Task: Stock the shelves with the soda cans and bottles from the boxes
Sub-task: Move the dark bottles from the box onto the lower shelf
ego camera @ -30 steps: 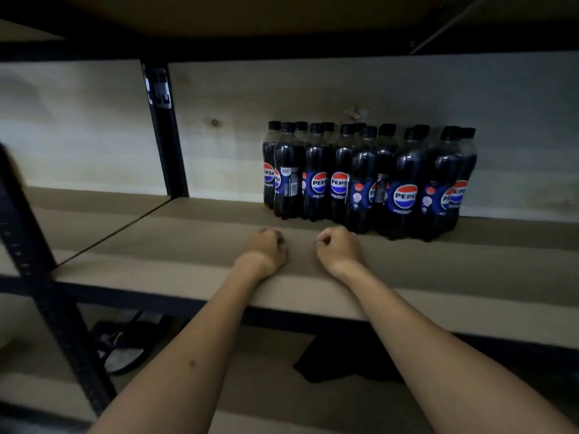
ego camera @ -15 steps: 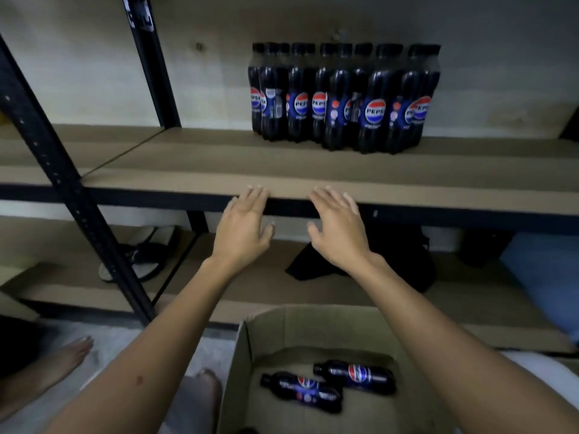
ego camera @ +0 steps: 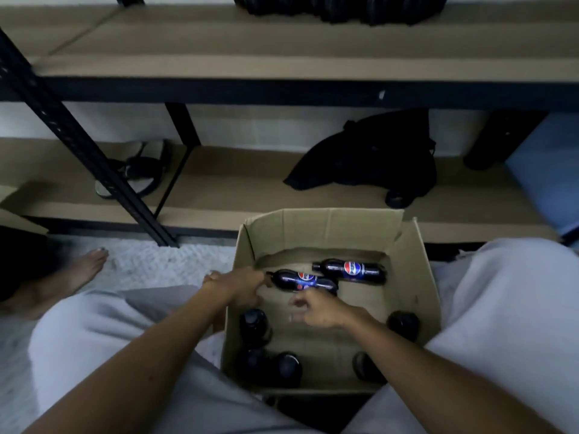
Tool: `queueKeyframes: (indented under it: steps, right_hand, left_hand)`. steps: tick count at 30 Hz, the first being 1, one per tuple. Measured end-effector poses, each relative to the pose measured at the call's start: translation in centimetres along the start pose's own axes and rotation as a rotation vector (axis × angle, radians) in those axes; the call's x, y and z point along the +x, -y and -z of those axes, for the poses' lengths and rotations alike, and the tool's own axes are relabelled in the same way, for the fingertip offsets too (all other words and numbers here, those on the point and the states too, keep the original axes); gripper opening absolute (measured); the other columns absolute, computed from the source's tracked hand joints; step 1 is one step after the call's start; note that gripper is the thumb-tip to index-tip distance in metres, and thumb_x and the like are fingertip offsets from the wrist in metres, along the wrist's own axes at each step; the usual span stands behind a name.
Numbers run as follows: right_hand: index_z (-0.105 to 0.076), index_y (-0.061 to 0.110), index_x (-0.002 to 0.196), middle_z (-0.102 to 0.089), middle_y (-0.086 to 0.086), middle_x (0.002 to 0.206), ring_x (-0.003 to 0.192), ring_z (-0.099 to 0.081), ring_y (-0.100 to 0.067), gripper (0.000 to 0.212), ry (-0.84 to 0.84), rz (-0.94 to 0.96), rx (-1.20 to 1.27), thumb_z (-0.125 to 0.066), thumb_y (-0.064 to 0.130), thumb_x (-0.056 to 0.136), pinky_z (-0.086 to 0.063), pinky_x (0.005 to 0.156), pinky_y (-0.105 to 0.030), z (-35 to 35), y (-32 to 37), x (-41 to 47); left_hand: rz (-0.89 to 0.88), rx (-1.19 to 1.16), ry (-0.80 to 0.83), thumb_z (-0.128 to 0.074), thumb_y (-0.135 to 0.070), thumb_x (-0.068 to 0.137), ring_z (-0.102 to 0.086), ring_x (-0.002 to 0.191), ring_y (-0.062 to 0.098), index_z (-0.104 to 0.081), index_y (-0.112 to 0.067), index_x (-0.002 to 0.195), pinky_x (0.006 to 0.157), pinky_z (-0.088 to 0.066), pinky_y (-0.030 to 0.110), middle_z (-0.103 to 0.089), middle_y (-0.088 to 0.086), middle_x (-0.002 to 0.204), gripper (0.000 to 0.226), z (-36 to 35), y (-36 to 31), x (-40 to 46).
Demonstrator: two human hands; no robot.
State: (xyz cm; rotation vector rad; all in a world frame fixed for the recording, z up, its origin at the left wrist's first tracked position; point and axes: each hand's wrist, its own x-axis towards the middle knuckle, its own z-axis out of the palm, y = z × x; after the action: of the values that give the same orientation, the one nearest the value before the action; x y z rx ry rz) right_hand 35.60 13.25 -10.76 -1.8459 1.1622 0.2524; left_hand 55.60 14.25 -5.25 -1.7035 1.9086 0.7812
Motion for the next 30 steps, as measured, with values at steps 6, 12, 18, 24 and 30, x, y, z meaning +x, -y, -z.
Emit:
queueKeyframes:
  steps: [6,12,18,24,30]
  right_hand:
    - [-0.064,0.023,0.124,-0.068,0.0,0.118,0.106,-0.061,-0.017,0.058,0.313,0.052,-0.012,-0.082,0.042,0.072,-0.048,0.091,-0.029,-6.8,-1.4,-0.6]
    - [-0.069,0.024,0.119,-0.069,0.005,0.103,0.094,-0.062,-0.008,0.045,0.187,0.03,0.213,-0.081,0.03,0.076,-0.047,0.084,-0.022,-6.9,-2.3,0.6]
    - [-0.069,0.024,0.111,-0.07,0.004,0.104,0.097,-0.064,-0.011,0.029,0.047,-0.001,0.396,-0.073,0.034,0.084,-0.049,0.083,-0.027,-6.5,-2.8,1.9]
    - [-0.066,0.025,0.093,-0.068,0.01,0.087,0.083,-0.062,-0.004,0.012,-0.118,-0.009,0.552,-0.075,0.024,0.085,-0.048,0.075,-0.023,-7.3,-3.5,2.2]
    - [-0.07,0.0,0.095,-0.072,-0.008,0.09,0.086,-0.066,-0.016,0.015,-0.334,-0.084,0.792,-0.075,0.009,0.084,-0.051,0.075,-0.02,-6.3,-4.1,2.1]
  left_hand:
    - [0.102,0.171,0.236,-0.089,-0.052,0.053,-0.059,0.099,0.031,-0.056,-0.031,0.118,0.083,-0.047,0.035,-0.06,0.011,0.121,0.076,-4.5,1.7,3.6]
    - [0.044,0.046,-0.027,-0.063,-0.023,0.087,-0.059,0.113,0.034,-0.062,-0.016,0.119,0.091,-0.049,0.037,-0.059,0.014,0.124,0.033,-4.5,-0.2,2.4]
    - [0.12,-0.157,-0.206,-0.062,-0.024,0.086,-0.059,0.111,0.038,-0.062,-0.013,0.114,0.09,-0.049,0.039,-0.061,0.018,0.119,0.03,-5.3,-0.1,3.8]
    - [0.307,-0.632,-0.356,-0.076,-0.025,0.08,-0.064,0.104,0.034,-0.066,-0.007,0.103,0.086,-0.05,0.035,-0.069,0.017,0.105,0.031,-6.4,-0.8,5.1]
    - [0.326,-0.923,-0.519,-0.078,-0.019,0.076,-0.066,0.097,0.025,-0.071,-0.01,0.099,0.086,-0.05,0.027,-0.073,0.011,0.096,0.025,-8.5,-0.3,6.1]
